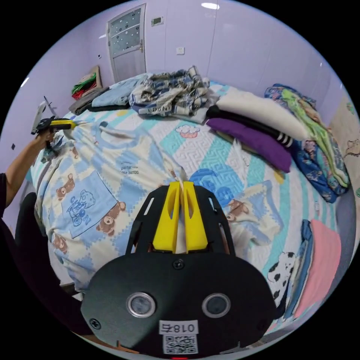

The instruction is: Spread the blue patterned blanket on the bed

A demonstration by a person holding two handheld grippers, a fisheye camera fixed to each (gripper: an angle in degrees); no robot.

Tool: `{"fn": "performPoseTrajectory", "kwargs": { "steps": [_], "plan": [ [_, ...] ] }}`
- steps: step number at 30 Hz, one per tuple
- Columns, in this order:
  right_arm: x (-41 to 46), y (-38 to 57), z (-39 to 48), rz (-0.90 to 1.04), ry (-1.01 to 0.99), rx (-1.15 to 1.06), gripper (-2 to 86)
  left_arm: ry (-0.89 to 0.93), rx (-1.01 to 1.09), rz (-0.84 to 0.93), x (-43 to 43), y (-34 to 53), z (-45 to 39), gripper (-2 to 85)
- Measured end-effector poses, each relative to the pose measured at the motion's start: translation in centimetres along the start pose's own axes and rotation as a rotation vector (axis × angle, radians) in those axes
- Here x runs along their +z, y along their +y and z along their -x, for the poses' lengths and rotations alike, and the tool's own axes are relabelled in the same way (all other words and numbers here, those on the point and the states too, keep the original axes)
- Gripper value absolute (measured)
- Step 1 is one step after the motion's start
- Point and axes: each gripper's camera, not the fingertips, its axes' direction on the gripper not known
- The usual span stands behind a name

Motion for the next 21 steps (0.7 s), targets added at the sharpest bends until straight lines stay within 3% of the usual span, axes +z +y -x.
{"fn": "performPoseTrajectory", "kwargs": {
  "steps": [13,18,21],
  "plan": [
    [-26.5,12.7,21.2,-0.494,0.516,-0.219,0.5,-0.520,0.135,-0.557,-45.8,13.7,-11.1,-0.9],
    [-40.4,16.0,26.9,-0.758,0.632,-0.152,0.5,-0.703,0.146,-0.756,-62.3,17.1,-15.5,-0.9],
    [-45.6,17.0,29.8,-0.715,0.659,-0.135,0.5,-0.738,0.097,-0.744,-68.0,18.6,-15.3,-0.9]
  ]
}}
